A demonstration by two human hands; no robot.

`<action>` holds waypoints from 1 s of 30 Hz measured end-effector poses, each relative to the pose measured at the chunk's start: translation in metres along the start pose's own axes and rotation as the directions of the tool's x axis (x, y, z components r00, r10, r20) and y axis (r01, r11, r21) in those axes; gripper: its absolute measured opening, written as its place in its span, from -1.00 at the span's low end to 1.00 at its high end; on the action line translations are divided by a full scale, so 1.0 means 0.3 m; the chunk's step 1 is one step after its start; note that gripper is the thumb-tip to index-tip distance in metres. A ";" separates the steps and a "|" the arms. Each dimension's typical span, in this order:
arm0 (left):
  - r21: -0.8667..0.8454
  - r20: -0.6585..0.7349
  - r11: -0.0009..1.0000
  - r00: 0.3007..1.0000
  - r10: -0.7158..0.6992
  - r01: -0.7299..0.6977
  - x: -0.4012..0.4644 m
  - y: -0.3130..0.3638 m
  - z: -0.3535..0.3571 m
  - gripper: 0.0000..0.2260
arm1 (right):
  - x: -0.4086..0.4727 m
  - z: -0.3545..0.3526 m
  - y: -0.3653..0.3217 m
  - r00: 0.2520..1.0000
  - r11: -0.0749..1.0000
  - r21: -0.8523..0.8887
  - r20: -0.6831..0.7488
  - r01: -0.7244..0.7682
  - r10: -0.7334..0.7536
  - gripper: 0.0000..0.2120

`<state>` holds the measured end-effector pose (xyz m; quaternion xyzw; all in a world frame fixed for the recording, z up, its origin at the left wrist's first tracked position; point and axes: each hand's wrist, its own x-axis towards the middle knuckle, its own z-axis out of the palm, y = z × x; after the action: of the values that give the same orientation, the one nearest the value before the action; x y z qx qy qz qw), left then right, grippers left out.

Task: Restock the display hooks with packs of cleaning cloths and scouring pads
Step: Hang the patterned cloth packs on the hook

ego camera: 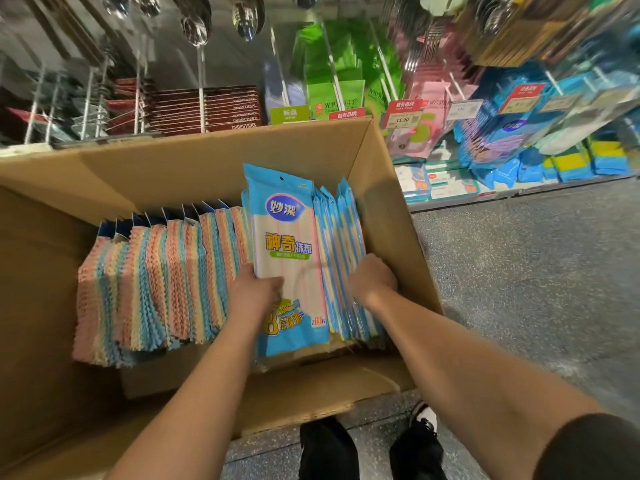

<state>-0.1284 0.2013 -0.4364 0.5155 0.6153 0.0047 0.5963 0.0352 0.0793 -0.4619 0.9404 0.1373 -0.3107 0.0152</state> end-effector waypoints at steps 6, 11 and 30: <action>-0.206 0.222 0.973 0.974 -0.052 0.099 -0.081 0.036 0.025 -0.55 | -0.156 -0.178 -0.005 0.986 0.984 0.078 -0.068 0.160 -0.155 -0.77; -0.379 0.333 0.919 0.943 0.027 0.107 -0.170 0.088 0.084 -0.57 | -0.346 -0.225 -0.030 0.934 0.957 0.047 -0.237 0.285 -0.267 -0.79; -0.604 0.235 0.770 0.876 0.421 -0.208 -0.615 0.526 0.204 -0.50 | -0.675 -0.664 0.156 0.584 0.782 -0.276 -0.538 0.560 -0.608 -0.71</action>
<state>-0.0287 0.1200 -0.2217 0.4065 0.3706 0.1929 0.8126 0.0077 0.0065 -0.1849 0.8889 0.4474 0.0216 -0.0961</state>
